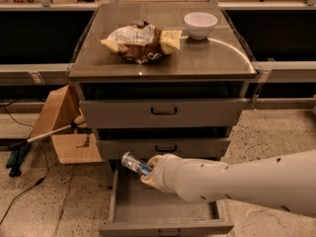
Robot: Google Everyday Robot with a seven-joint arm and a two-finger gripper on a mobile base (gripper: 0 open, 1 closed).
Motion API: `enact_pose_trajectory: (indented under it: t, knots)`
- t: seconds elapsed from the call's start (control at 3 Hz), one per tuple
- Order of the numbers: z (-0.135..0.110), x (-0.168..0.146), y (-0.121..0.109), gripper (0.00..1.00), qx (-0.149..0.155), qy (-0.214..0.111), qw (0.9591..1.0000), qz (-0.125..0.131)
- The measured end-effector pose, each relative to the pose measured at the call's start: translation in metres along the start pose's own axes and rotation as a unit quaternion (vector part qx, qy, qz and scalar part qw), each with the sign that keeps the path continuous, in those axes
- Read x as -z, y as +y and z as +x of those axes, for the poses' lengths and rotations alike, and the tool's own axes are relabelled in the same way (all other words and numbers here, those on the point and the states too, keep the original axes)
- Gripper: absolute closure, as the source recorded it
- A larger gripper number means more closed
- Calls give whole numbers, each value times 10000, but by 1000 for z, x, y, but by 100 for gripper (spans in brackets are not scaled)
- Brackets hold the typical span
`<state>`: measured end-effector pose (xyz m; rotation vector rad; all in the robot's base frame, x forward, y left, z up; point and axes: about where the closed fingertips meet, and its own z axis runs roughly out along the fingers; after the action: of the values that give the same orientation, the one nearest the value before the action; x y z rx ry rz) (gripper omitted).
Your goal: Pick redbull can from bottom drawer and place on counter
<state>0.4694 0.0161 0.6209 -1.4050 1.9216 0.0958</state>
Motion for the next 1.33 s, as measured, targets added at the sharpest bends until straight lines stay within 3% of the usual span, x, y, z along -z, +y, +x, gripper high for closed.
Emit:
enact_pose_trajectory:
  t: [0.33, 0.67, 1.33]
  knots:
    - [0, 0, -1, 100, 14, 3, 10000, 18]
    - [10, 6, -12, 100, 27, 92, 9998, 191]
    - [42, 36, -67, 100, 147, 413, 9941, 997]
